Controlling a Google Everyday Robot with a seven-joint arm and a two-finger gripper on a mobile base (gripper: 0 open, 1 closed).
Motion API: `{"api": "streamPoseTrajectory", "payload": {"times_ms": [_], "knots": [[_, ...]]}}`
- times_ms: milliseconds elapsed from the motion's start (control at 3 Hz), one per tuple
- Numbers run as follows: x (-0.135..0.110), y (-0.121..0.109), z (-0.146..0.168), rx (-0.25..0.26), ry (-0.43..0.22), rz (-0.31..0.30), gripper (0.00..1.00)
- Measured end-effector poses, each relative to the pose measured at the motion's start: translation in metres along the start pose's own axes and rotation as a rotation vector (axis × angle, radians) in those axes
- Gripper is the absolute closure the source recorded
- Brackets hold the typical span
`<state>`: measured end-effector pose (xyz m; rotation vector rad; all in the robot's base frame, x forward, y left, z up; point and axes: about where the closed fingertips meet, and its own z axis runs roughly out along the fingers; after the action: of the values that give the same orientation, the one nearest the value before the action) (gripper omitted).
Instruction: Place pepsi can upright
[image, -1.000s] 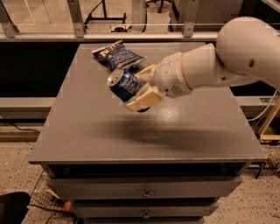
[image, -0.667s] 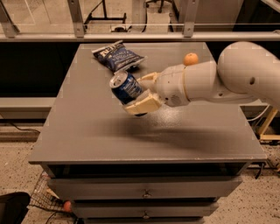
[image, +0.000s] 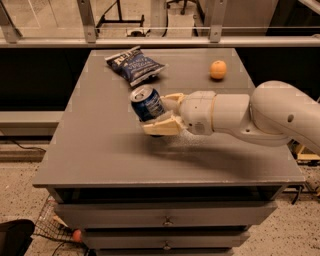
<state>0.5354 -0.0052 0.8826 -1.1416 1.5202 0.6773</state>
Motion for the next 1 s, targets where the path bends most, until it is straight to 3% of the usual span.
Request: {"api": "streamPoseTrajectory", "payload": {"times_ms": [1000], "knots": [[0.017,0.005,-0.004,0.085,-0.119,0.058,1.0]]}}
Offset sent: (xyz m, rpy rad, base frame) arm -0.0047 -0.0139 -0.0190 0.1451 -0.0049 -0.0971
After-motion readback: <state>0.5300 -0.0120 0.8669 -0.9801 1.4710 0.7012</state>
